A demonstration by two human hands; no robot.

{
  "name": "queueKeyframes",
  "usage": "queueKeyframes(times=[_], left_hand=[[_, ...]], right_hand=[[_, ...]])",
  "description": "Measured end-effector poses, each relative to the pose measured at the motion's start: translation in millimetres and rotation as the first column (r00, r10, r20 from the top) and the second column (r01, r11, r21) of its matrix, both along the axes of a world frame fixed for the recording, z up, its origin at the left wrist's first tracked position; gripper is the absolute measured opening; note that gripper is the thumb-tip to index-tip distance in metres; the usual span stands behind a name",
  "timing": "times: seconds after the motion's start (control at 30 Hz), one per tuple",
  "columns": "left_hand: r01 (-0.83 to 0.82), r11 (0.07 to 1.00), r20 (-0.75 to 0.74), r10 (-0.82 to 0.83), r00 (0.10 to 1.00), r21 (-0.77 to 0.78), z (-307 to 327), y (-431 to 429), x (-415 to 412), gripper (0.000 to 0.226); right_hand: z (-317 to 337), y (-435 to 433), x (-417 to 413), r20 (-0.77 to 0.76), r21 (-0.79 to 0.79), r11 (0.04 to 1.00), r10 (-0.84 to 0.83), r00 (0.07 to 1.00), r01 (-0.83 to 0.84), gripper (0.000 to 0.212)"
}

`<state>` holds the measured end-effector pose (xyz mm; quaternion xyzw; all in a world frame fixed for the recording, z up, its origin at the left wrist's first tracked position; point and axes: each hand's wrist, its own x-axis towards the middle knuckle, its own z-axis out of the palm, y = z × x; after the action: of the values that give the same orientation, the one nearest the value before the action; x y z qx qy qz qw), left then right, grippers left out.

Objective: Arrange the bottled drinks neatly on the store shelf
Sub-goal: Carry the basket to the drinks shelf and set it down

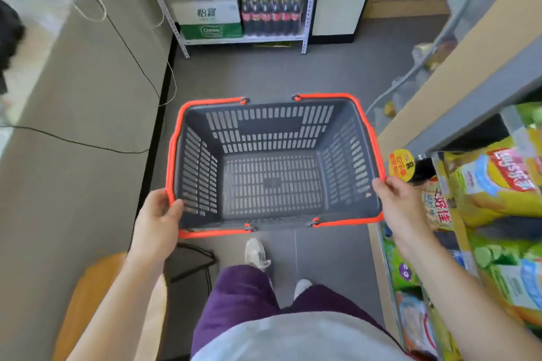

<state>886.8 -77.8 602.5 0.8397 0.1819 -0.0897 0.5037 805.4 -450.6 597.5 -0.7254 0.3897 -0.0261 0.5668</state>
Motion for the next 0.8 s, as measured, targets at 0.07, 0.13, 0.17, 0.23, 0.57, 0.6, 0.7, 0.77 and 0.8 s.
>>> queueKeyframes(times=[0.07,0.13,0.17,0.23,0.57,0.6,0.7,0.77,0.8], left_hand=[[-0.007,1.0,-0.001,0.007,1.0,-0.018,-3.1,1.3,48.3,0.023],[-0.003,0.999,0.013,0.003,1.0,-0.038,-6.3,2.5,100.6,0.026],[0.004,0.999,0.014,-0.004,1.0,-0.046,-6.4,3.3,127.6,0.028],[0.026,0.998,0.003,-0.026,1.0,-0.051,-4.3,5.4,181.9,0.029],[0.099,0.994,-0.069,-0.102,0.992,-0.05,18.6,1.3,425.6,0.019],[0.099,0.994,-0.077,-0.103,0.992,-0.053,16.8,-3.2,447.6,0.02],[0.083,0.993,-0.096,-0.092,0.991,-0.088,8.3,-20.6,511.9,0.021],[0.062,0.992,-0.115,-0.074,0.991,-0.106,0.7,-33.2,553.4,0.021],[0.044,0.994,-0.131,-0.057,0.99,-0.1,-4.7,-38.2,572.0,0.021]], right_hand=[[-1.1,2.2,49.0,-0.004,0.022,1.0,-0.006,1.0,0.006,0.022],[-3.0,6.5,99.5,0.005,0.042,0.998,-0.042,0.999,0.042,0.019],[-3.4,9.3,124.1,0.007,0.05,0.997,-0.054,0.999,0.053,0.019],[-5.9,12.6,169.8,-0.003,0.064,0.995,-0.073,0.997,0.073,0.011],[13.3,9.2,385.9,0.009,0.281,0.946,-0.168,0.986,0.159,0.015],[10.5,4.3,405.0,0.005,0.276,0.948,-0.166,0.986,0.158,0.015],[-0.2,-12.2,469.0,0.008,0.253,0.96,-0.123,0.992,0.117,0.017],[-10.9,-28.7,519.7,0.012,0.24,0.967,-0.095,0.995,0.09,0.017],[-15.3,-36.3,543.8,-0.002,0.237,0.968,-0.081,0.997,0.079,0.018]])
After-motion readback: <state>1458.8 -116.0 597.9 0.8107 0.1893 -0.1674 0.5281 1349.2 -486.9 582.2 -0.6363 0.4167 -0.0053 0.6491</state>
